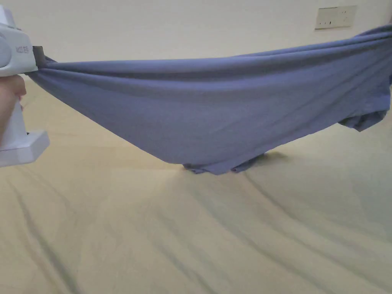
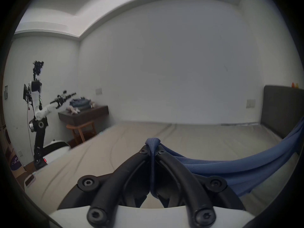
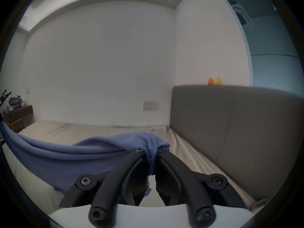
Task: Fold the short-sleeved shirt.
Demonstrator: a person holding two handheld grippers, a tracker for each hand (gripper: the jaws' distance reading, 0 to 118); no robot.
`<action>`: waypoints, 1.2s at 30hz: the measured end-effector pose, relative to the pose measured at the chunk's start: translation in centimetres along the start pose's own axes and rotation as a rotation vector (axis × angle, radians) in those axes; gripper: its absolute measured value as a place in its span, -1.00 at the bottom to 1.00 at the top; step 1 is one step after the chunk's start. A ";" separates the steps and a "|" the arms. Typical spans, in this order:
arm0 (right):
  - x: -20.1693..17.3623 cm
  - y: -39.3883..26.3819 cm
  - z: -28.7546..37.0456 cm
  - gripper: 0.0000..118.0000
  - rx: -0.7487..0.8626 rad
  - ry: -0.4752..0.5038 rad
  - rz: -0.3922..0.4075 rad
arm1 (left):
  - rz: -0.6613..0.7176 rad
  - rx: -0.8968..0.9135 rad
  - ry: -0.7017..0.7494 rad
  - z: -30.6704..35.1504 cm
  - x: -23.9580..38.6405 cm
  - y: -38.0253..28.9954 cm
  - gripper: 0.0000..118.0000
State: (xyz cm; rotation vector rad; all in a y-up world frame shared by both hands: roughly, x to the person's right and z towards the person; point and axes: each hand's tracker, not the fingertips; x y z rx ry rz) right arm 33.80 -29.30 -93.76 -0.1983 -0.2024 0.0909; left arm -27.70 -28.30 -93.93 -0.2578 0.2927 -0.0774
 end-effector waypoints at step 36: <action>8.5 -26.4 45.4 -0.89 -0.385 0.174 0.074 | 0.011 -0.356 -0.256 35.4 -14.0 -28.1 -0.98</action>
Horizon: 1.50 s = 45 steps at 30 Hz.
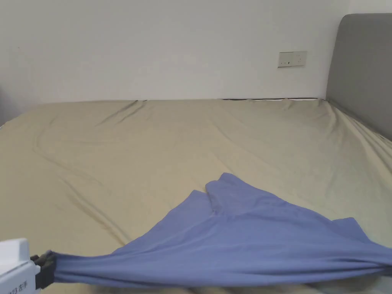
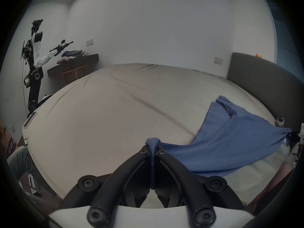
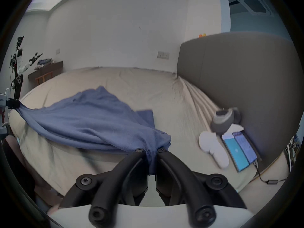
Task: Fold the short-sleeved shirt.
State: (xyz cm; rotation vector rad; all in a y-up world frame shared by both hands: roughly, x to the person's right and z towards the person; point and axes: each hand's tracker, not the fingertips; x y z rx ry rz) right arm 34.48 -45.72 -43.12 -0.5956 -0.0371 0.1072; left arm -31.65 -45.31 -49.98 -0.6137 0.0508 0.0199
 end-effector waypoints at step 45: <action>-13.9 7.3 4.3 -1.00 0.192 0.298 0.069 | 0.053 -0.276 -0.112 -5.0 -0.3 -3.7 -0.97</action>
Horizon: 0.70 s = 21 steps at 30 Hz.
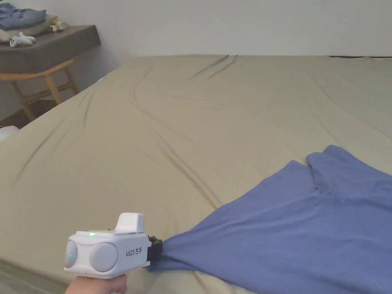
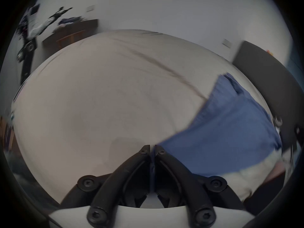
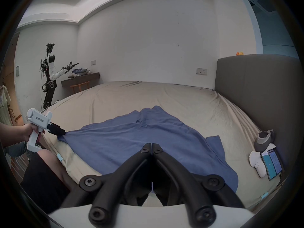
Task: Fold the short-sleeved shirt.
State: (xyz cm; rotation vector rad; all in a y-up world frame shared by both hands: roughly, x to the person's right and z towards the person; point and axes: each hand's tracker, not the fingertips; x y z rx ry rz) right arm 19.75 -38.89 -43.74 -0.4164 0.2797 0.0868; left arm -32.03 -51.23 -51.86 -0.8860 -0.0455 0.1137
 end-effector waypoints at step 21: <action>13.3 4.8 -34.3 0.85 -0.345 -0.088 0.090 | 0.024 0.248 -0.051 8.1 1.7 3.5 -0.98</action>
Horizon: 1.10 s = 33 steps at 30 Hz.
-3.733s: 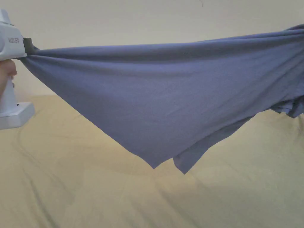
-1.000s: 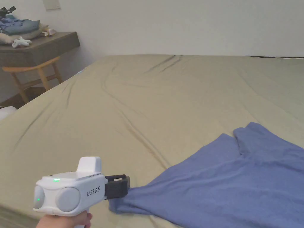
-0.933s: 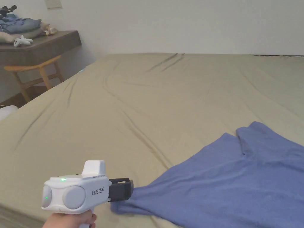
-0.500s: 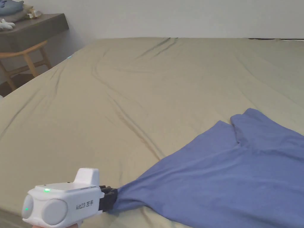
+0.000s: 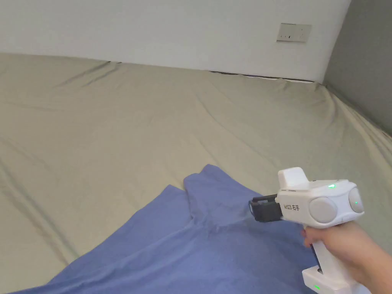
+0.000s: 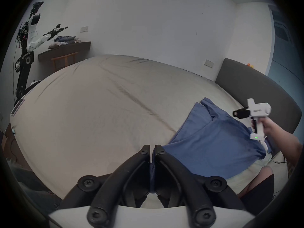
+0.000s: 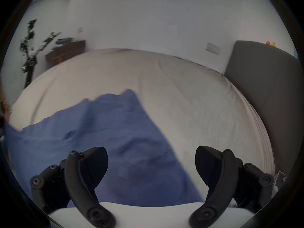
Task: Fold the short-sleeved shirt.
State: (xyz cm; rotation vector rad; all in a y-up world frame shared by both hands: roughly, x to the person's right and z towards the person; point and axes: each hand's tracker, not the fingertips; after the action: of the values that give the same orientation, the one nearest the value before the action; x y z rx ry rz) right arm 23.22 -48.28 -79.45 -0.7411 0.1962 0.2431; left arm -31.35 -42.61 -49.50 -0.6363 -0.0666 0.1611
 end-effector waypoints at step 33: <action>9.7 6.7 42.5 -0.93 0.656 -0.270 -0.173 | -0.167 0.462 -0.034 6.8 8.4 22.8 -0.98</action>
State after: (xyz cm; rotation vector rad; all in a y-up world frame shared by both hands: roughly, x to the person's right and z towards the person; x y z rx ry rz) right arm 34.43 -12.92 -55.61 -0.0686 -0.0495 0.0988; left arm -26.76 -19.16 -57.51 -0.1653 -0.1106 0.0221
